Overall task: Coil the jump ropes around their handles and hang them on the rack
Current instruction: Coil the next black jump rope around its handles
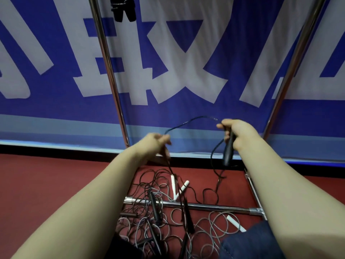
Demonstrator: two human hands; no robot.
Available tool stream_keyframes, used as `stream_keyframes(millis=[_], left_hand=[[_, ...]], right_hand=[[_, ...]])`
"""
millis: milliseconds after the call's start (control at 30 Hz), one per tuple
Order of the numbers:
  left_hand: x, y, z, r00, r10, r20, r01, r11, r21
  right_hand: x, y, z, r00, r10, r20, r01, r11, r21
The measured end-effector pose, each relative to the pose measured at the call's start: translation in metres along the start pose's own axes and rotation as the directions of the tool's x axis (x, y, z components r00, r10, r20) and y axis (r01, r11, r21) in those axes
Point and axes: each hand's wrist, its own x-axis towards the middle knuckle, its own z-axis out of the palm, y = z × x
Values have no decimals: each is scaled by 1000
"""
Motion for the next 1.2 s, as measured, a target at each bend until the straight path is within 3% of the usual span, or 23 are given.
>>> stream_keyframes(millis=[33,100,167,233,300,367,433,600,700,767,833,933,1033,1100,1200], left_hand=[[2,4,-5,981,56,-185,-62,998,-25],[2,14,-12,853,177,-492,-188,982,28],[-4,28,-14,726,315,-611,-340,937,79],[-14,41,-8,720,434,-541,-451,886,110],[-21,47,5,768,498,-403,-471,865,172],[-23,49,17,798,511,-320,-480,860,175],[-24,51,23,809,487,-330,-472,872,130],[-26,58,17,786,426,-448,-442,894,74],[-24,48,12,841,356,-407,-372,927,42],[-25,45,10,937,255,-240,-294,945,-143],[-28,42,9,975,213,63,-189,943,-273],[-27,30,13,911,267,314,-202,953,-225],[-21,17,15,883,275,379,-249,961,-118],[-18,5,17,906,177,384,-207,978,37],[-18,-12,18,907,-34,420,-106,947,305]], right_hand=[[2,6,-2,999,32,-22,-35,987,-154],[4,17,-4,996,64,-60,-84,902,-423],[5,22,-3,994,97,-44,-106,850,-516],[4,20,1,989,136,62,-101,912,-398],[-5,13,8,968,101,230,-36,962,-270],[-21,5,17,917,29,399,66,973,-223],[-36,0,26,853,13,522,138,958,-250],[-51,-2,36,793,16,609,326,833,-447],[-56,-7,35,774,-54,631,377,839,-391],[-58,-13,37,759,-127,639,389,875,-288],[-60,-18,42,755,-217,619,379,915,-141],[-61,-25,47,742,-308,595,332,941,74],[-64,-28,48,724,-316,613,331,939,92],[-69,-32,49,695,-333,637,306,939,158],[-78,-45,50,630,-438,641,198,889,413]])
